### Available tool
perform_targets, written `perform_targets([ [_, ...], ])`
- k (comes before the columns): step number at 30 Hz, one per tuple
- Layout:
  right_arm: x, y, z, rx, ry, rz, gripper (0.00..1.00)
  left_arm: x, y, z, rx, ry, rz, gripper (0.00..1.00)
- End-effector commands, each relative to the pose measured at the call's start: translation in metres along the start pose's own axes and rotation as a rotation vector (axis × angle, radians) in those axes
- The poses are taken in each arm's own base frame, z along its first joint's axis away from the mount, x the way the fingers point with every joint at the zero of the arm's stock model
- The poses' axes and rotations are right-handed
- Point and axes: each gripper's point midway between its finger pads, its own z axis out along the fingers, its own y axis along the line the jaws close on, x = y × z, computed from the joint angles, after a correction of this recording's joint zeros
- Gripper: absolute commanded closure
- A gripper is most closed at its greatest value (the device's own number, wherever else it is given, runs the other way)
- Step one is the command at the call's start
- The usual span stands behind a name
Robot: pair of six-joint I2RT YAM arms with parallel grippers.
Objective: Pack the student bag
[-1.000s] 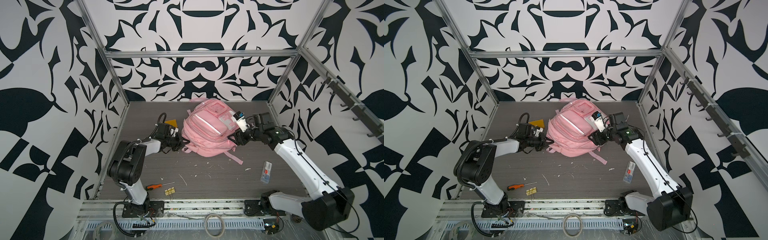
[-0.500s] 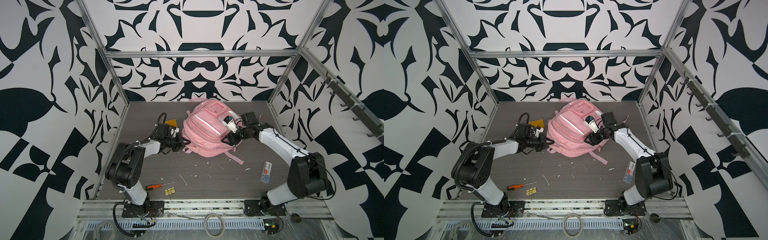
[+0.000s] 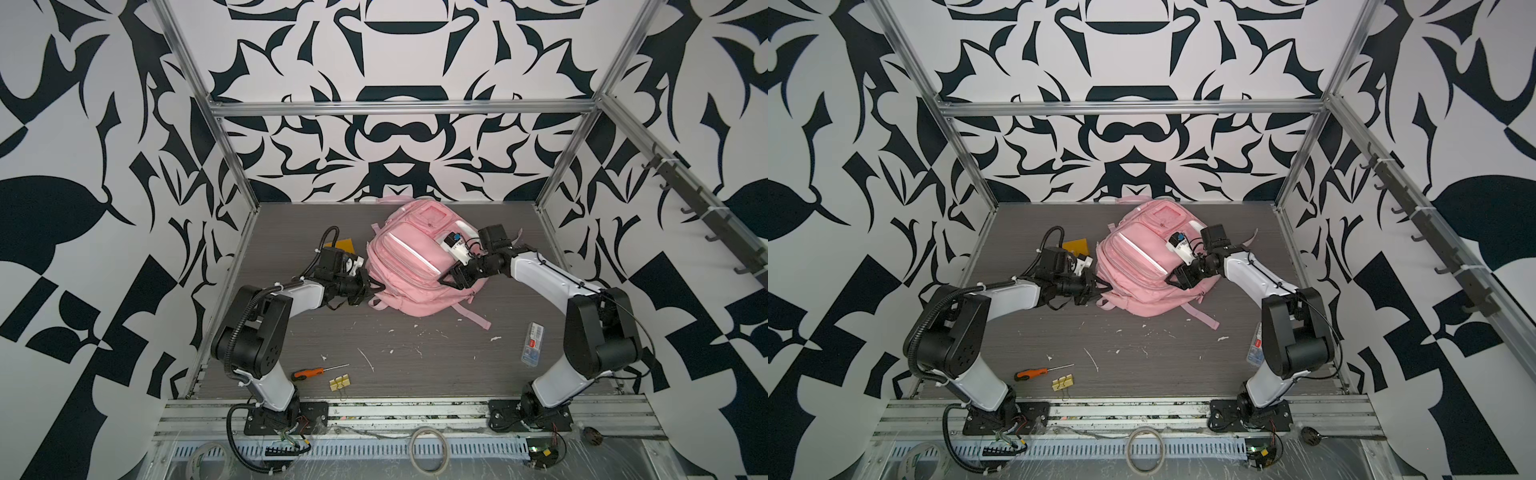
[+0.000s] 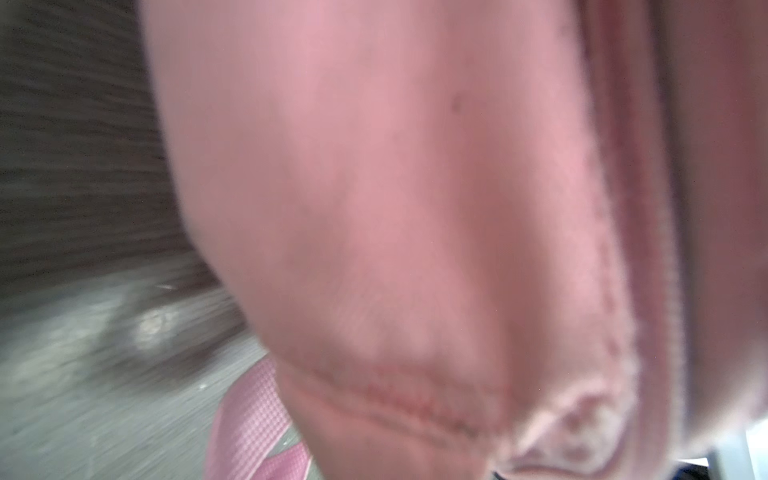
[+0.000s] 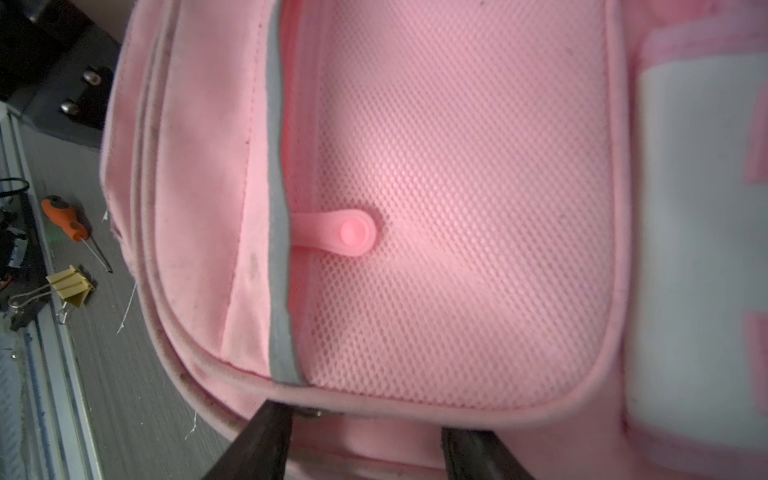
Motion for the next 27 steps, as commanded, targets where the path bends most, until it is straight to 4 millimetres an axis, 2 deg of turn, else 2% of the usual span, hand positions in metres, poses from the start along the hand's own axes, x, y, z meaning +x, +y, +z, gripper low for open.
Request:
perform_targets([
  [1, -0.026, 0.011, -0.006, -0.057, -0.072, -0.041, 0.52, 0.016, -0.032, 0.005, 0.088, 0.089, 0.085, 1.0],
  [10, -0.011, 0.021, -0.01, -0.072, -0.038, -0.057, 0.78, 0.017, -0.031, 0.004, 0.083, 0.073, 0.078, 1.0],
  [16, -0.003, 0.022, -0.012, -0.029, -0.012, -0.067, 0.85, 0.014, -0.033, 0.006, 0.093, 0.068, 0.074, 1.0],
  [19, -0.002, 0.024, -0.017, -0.007, -0.002, -0.083, 0.93, 0.012, -0.036, 0.007, 0.1, 0.071, 0.078, 1.0],
  [22, -0.008, 0.037, -0.025, 0.011, -0.013, -0.112, 1.0, 0.012, -0.045, 0.008, 0.115, 0.066, 0.089, 1.0],
  [27, -0.011, 0.071, -0.024, 0.005, -0.011, -0.152, 1.0, 0.013, -0.074, 0.017, 0.183, 0.048, 0.124, 1.0],
])
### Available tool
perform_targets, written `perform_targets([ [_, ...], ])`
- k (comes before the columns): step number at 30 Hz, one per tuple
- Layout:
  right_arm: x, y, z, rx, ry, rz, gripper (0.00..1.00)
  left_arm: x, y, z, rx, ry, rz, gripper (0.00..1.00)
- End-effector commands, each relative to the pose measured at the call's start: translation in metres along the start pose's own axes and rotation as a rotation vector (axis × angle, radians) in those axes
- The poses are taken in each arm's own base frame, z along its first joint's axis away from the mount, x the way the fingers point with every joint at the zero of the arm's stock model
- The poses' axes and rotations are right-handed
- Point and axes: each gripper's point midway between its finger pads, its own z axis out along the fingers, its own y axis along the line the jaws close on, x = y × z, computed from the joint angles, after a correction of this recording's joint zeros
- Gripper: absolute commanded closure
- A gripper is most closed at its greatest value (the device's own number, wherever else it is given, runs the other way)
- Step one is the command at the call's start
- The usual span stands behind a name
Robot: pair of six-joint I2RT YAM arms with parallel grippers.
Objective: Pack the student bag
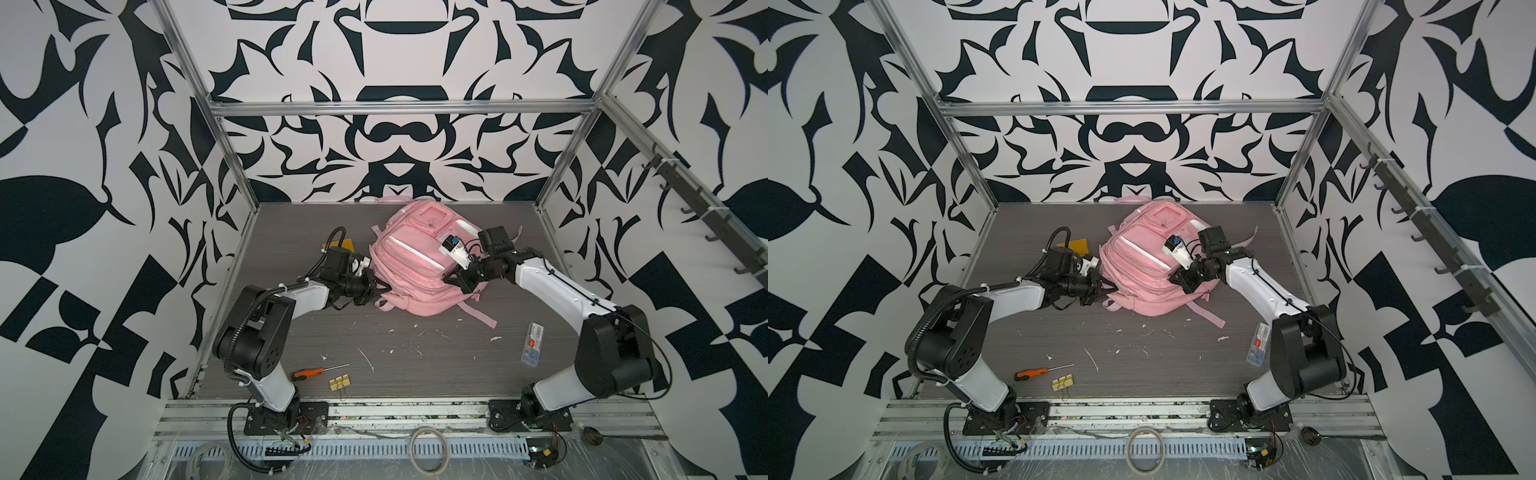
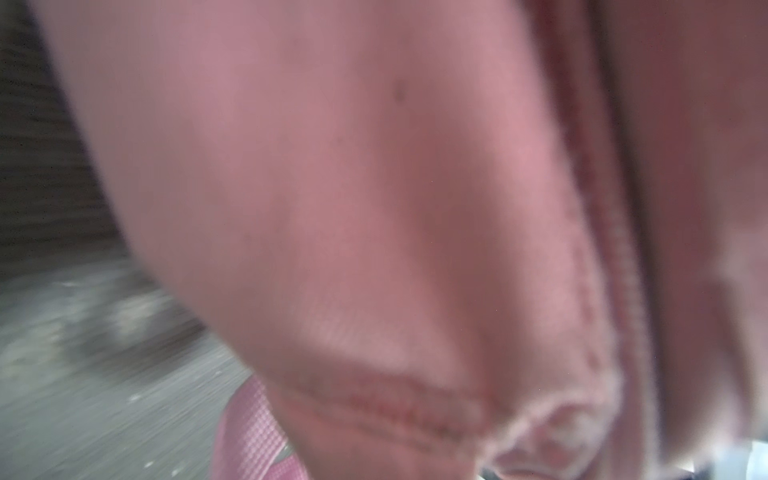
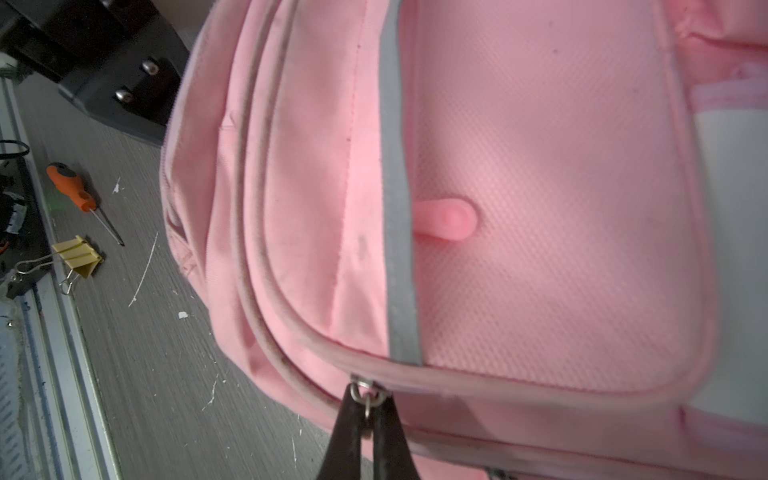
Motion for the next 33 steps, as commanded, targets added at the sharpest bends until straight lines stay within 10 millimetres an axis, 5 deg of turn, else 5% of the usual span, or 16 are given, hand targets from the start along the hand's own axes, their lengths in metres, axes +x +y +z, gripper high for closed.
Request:
perform_targets([
  [1, -0.011, 0.034, -0.003, -0.033, -0.022, -0.041, 1.0, 0.003, -0.06, 0.009, 0.157, 0.025, 0.135, 1.0],
  [6, -0.018, 0.057, 0.003, -0.06, -0.054, -0.013, 1.0, 0.002, -0.077, 0.02, 0.202, 0.01, 0.153, 1.0],
  [10, -0.043, 0.072, 0.014, -0.056, -0.134, 0.038, 1.0, 0.001, -0.081, 0.021, 0.209, 0.01, 0.16, 1.0],
  [20, -0.12, 0.033, 0.009, 0.237, -0.391, 0.425, 1.0, 0.015, -0.06, 0.02, 0.178, 0.004, 0.15, 1.0],
  [27, -0.136, 0.029, 0.0, 0.242, -0.432, 0.53, 1.0, 0.033, -0.039, 0.017, 0.123, 0.021, 0.16, 1.0],
  [32, -0.128, 0.026, 0.002, 0.226, -0.455, 0.702, 1.0, 0.049, -0.03, 0.014, 0.058, 0.049, 0.219, 1.0],
  [33, -0.125, 0.025, 0.001, 0.226, -0.46, 0.728, 1.0, 0.052, -0.031, 0.009, 0.038, 0.047, 0.244, 0.89],
])
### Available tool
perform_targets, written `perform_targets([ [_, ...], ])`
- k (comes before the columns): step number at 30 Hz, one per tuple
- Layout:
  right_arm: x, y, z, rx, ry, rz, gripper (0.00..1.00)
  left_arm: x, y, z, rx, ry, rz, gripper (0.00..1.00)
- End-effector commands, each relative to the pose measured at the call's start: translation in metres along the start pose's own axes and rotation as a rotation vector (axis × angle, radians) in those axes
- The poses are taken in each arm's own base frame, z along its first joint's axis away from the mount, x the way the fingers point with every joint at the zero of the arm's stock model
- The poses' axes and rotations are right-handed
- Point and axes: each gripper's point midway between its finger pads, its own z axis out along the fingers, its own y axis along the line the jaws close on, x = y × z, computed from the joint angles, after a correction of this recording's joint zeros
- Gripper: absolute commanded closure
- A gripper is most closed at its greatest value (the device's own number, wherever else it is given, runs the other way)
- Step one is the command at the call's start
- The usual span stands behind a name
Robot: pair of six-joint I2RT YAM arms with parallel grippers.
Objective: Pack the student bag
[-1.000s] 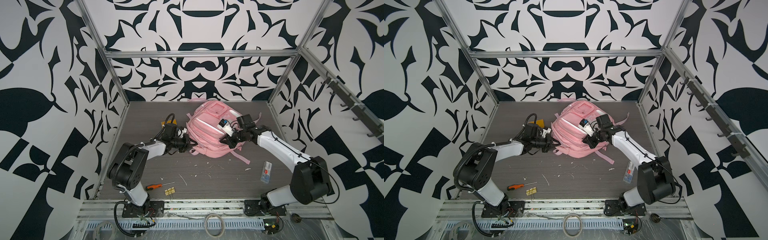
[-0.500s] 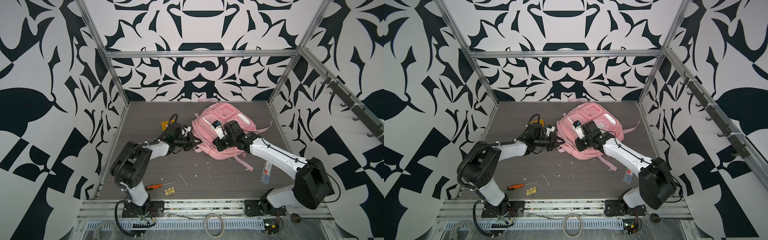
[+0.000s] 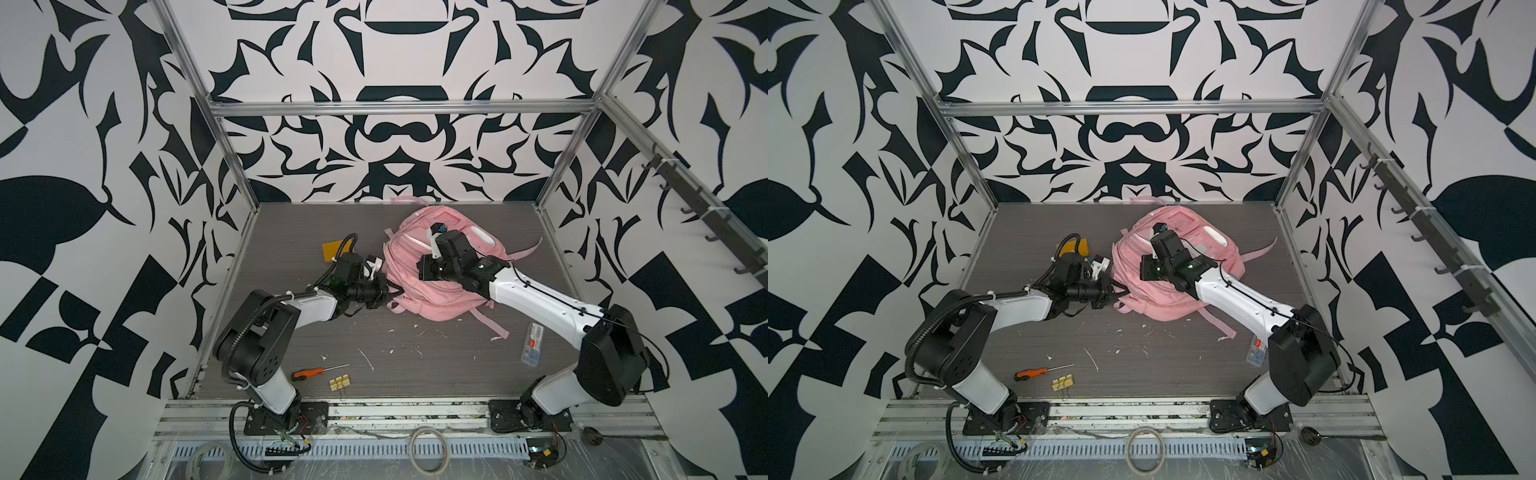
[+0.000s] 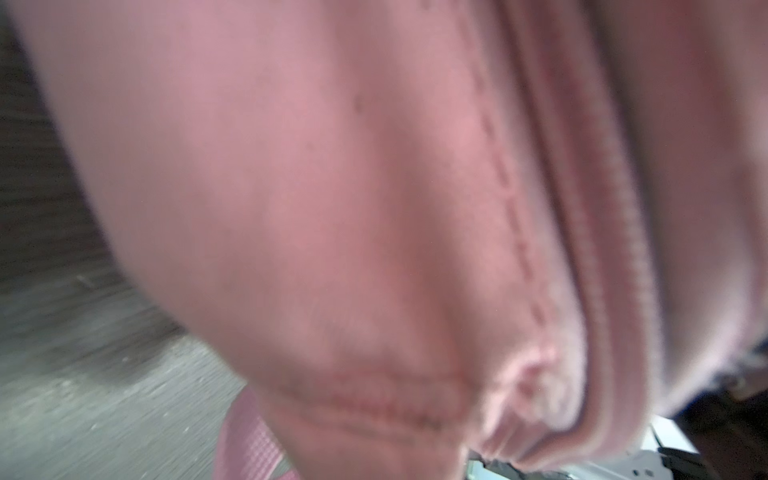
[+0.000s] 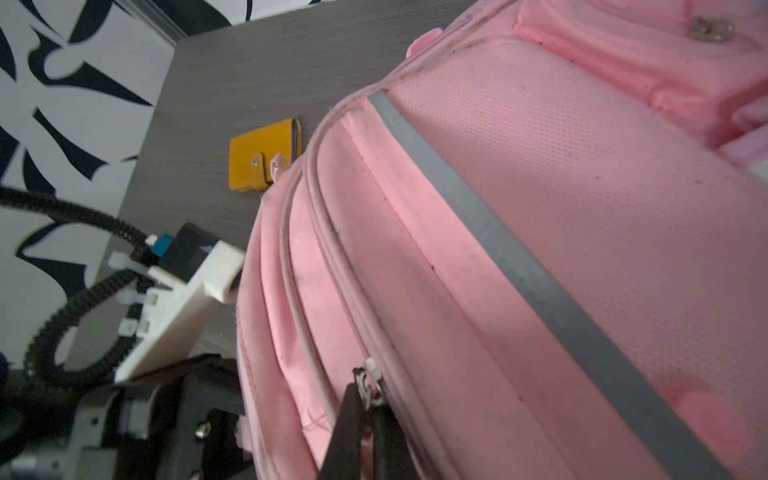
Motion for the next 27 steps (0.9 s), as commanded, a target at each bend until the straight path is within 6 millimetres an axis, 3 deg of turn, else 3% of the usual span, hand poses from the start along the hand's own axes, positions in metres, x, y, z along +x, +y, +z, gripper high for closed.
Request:
perform_targets([
  [1, -0.043, 0.026, -0.022, -0.096, -0.174, 0.14, 1.0, 0.026, -0.017, -0.013, -0.016, 0.061, 0.147, 0.76],
  [4, -0.039, 0.025, -0.027, -0.101, -0.165, 0.163, 1.0, 0.032, -0.026, -0.034, -0.102, 0.033, 0.29, 0.41],
  [6, -0.038, 0.025, -0.03, -0.103, -0.155, 0.175, 1.0, 0.037, -0.034, -0.05, -0.162, 0.024, 0.403, 0.28],
  [11, -0.035, 0.028, -0.031, -0.117, -0.127, 0.237, 1.0, 0.053, -0.06, -0.074, -0.303, -0.001, 0.73, 0.23],
  [14, -0.033, 0.025, -0.029, -0.094, -0.107, 0.266, 1.0, 0.049, -0.066, -0.075, -0.339, -0.014, 0.764, 0.23],
  [20, -0.025, 0.024, -0.023, -0.092, -0.078, 0.253, 0.78, 0.039, -0.069, -0.061, -0.284, -0.075, 0.679, 0.24],
  [22, -0.025, 0.027, -0.025, -0.11, -0.073, 0.238, 0.72, 0.038, -0.067, -0.057, -0.279, -0.08, 0.652, 0.24],
  [25, -0.023, 0.032, -0.031, -0.13, -0.062, 0.205, 0.53, 0.037, -0.065, -0.056, -0.274, -0.092, 0.647, 0.24],
  [27, -0.021, 0.032, -0.038, -0.129, -0.056, 0.17, 0.49, 0.035, -0.066, -0.058, -0.283, -0.092, 0.659, 0.24],
])
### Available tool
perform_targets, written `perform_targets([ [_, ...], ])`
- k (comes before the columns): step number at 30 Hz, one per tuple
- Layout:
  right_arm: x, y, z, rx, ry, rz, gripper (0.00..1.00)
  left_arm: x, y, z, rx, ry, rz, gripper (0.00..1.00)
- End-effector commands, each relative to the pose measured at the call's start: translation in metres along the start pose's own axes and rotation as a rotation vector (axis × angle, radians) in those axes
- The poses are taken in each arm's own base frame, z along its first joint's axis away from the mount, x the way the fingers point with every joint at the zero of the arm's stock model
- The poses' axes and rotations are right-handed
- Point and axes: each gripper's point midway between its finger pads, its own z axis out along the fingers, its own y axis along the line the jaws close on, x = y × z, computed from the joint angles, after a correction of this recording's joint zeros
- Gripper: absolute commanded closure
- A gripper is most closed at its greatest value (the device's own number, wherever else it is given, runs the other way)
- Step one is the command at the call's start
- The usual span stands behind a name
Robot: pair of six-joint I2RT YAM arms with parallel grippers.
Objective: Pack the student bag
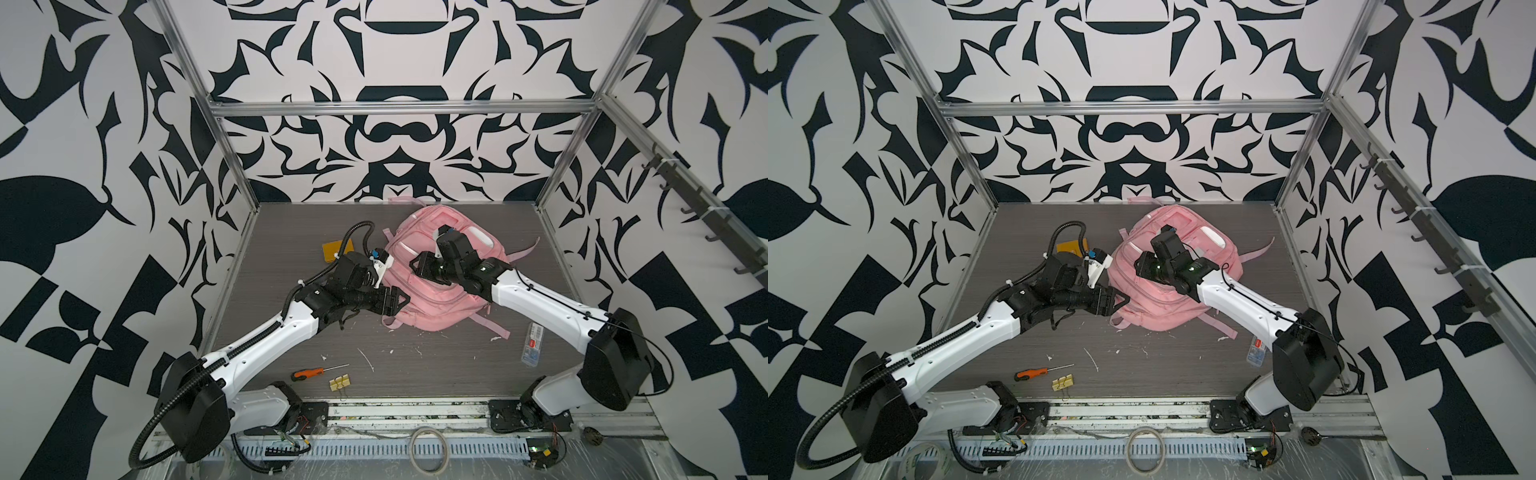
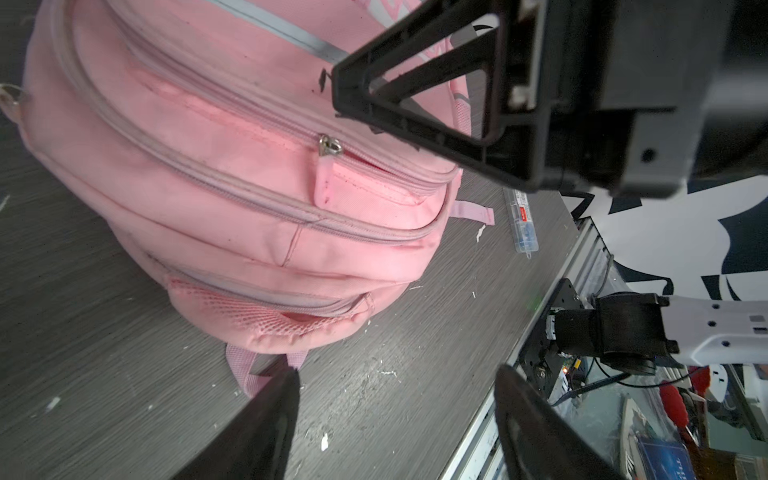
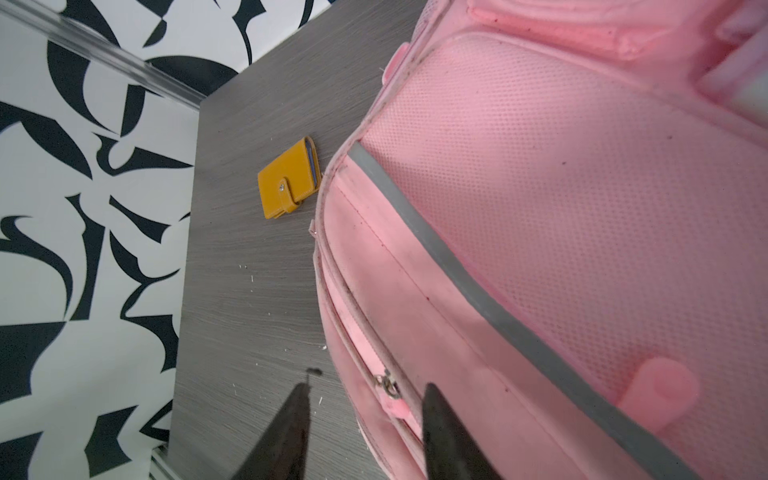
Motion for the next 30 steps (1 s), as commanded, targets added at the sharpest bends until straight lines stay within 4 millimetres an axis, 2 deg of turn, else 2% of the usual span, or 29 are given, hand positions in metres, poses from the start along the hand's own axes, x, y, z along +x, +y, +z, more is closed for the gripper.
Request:
perform_targets([
  [1, -0.016, 0.026, -0.033, -0.08, -0.053, -0.084, 0.47, -0.006, 0.003, -0.001, -0.014, -0.023, 0.007, 0.24],
  [4, -0.009, 0.019, -0.052, -0.052, -0.042, -0.201, 0.39, -0.005, 0.004, -0.001, -0.023, -0.006, 0.033, 0.24],
  [7, 0.003, 0.002, -0.068, 0.022, 0.006, -0.404, 0.35, -0.009, 0.0, 0.002, -0.012, 0.011, 0.056, 0.24],
  [8, 0.007, -0.005, -0.072, 0.048, 0.03, -0.483, 0.33, -0.008, 0.004, 0.01, -0.017, 0.035, 0.051, 0.25],
  [11, 0.023, -0.019, -0.076, 0.071, 0.114, -0.688, 0.32, -0.019, 0.004, 0.021, -0.015, 0.033, 0.056, 0.28],
  [15, 0.035, -0.037, -0.064, 0.112, 0.204, -0.849, 0.32, -0.028, 0.017, 0.04, -0.019, 0.053, -0.001, 0.34],
  [18, 0.031, -0.041, -0.051, 0.14, 0.208, -0.901, 0.32, -0.033, 0.028, 0.052, -0.044, 0.067, -0.003, 0.37],
  [23, 0.023, -0.043, -0.029, 0.15, 0.214, -0.961, 0.33, -0.045, 0.032, 0.07, -0.045, 0.085, 0.048, 0.42],
  [26, 0.023, -0.049, -0.02, 0.176, 0.242, -0.998, 0.38, -0.046, 0.037, 0.081, -0.056, 0.104, 0.063, 0.45],
  [30, 0.017, -0.052, -0.014, 0.204, 0.238, -1.023, 0.55, -0.041, 0.046, 0.089, -0.08, 0.119, 0.06, 0.49],
])
